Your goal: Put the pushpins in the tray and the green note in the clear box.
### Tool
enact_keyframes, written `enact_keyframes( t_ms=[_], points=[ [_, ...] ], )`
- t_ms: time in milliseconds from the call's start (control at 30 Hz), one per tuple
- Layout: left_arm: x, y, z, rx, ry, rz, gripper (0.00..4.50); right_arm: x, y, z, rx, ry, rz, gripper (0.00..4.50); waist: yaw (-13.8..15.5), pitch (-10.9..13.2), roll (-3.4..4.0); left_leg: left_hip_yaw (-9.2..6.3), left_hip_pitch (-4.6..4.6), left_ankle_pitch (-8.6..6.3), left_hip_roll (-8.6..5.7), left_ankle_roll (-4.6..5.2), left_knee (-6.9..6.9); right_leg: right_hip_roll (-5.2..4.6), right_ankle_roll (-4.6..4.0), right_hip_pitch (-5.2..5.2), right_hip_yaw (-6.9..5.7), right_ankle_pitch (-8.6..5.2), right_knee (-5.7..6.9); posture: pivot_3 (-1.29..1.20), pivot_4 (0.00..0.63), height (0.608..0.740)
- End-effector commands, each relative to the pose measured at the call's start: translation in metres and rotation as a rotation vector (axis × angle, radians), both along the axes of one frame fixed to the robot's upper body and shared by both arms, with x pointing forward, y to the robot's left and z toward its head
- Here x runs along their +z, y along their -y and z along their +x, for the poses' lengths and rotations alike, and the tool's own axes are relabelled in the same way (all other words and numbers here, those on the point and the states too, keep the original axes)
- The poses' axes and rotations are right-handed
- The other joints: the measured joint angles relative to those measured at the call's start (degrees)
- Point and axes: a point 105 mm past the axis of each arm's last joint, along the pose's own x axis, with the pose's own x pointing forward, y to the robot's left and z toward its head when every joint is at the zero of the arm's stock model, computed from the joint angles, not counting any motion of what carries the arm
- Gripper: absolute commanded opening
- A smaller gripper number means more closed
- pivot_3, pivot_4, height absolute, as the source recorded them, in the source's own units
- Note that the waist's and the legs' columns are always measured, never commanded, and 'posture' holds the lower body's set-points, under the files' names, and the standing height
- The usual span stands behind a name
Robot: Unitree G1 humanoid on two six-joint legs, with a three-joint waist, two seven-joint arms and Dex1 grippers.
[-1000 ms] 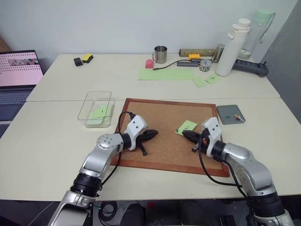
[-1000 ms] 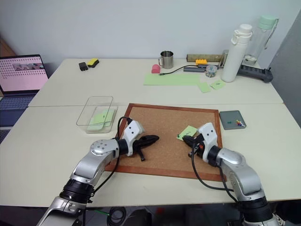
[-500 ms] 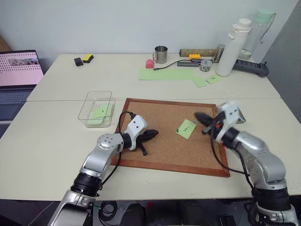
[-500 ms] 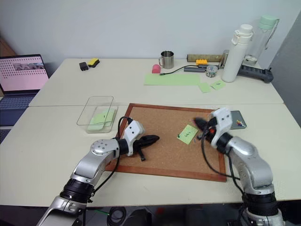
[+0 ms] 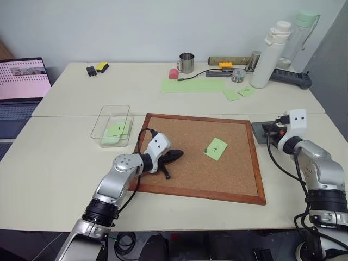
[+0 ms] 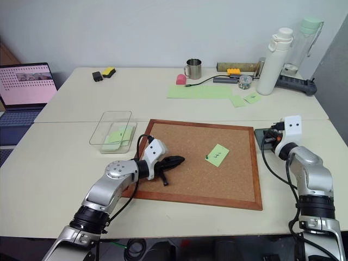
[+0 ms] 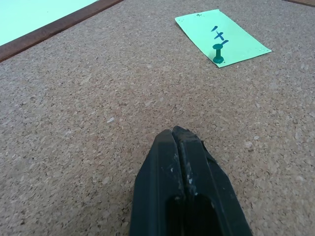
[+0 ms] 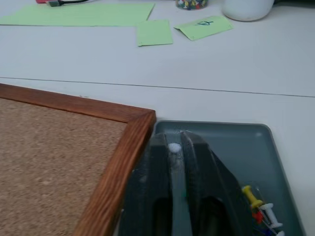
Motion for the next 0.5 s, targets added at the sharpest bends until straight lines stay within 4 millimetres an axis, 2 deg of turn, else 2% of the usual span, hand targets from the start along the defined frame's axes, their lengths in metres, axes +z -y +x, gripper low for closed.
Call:
enact_keyframes(
  t_ms=[33, 233, 267, 333, 367, 433, 500],
  points=[
    [-0.022, -0.014, -0.004, 0.055, -0.081, 0.050, 0.00, 0.016, 0.010, 0.005, -0.010, 0.060, -0.008, 1.48, 0.0, 0.0, 0.00, -0.01, 0.00, 0.00, 0.00, 0.00, 0.00, 0.00, 0.00, 0.00, -0.01, 0.00, 0.00, 0.00, 0.150, 0.740],
    [-0.022, -0.016, -0.006, 0.061, -0.084, 0.052, 0.00, 0.017, 0.011, 0.004, -0.007, 0.077, -0.020, 2.72, -0.2, 0.0, 0.00, 0.00, 0.00, 0.00, 0.02, 0.00, -0.01, 0.00, 0.00, 0.00, 0.01, 0.00, -0.01, 0.00, 0.150, 0.740],
    [-0.022, -0.016, -0.006, 0.062, -0.085, 0.051, 0.00, 0.021, 0.006, 0.003, 0.019, 0.099, -0.030, 2.93, -0.2, 0.0, 0.00, 0.00, 0.00, 0.00, 0.02, 0.00, -0.01, 0.00, 0.00, 0.00, 0.00, 0.00, -0.01, 0.00, 0.150, 0.740],
    [-0.022, -0.016, -0.007, 0.063, -0.087, 0.051, 0.00, 0.029, -0.008, 0.000, 0.089, 0.141, -0.030, 3.32, -0.3, 0.0, 0.00, 0.00, 0.00, 0.00, 0.03, 0.00, -0.02, 0.01, 0.00, -0.01, 0.00, 0.00, -0.01, 0.00, 0.150, 0.740],
    [-0.022, -0.016, -0.007, 0.062, -0.088, 0.050, 0.00, 0.033, -0.026, -0.006, 0.174, 0.148, 0.000, 3.52, -0.3, 0.0, 0.01, -0.01, -0.01, 0.00, 0.03, 0.00, -0.03, 0.01, 0.00, -0.01, 0.00, 0.00, -0.01, 0.00, 0.150, 0.740],
    [-0.022, -0.016, -0.008, 0.061, -0.089, 0.049, 0.00, 0.029, -0.059, -0.022, 0.321, 0.116, 0.014, 3.52, -0.4, 0.0, 0.01, -0.01, -0.01, 0.00, 0.03, 0.00, -0.03, 0.01, 0.00, -0.02, 0.00, 0.00, -0.01, 0.00, 0.150, 0.740],
    [-0.022, -0.016, -0.010, 0.058, -0.089, 0.048, 0.00, 0.023, -0.084, -0.036, 0.421, 0.093, 0.019, 3.52, -0.4, 0.0, 0.02, -0.03, -0.01, 0.00, 0.07, 0.00, -0.03, 0.04, 0.00, -0.01, -0.01, 0.00, -0.01, 0.00, 0.150, 0.740]
  ],
)
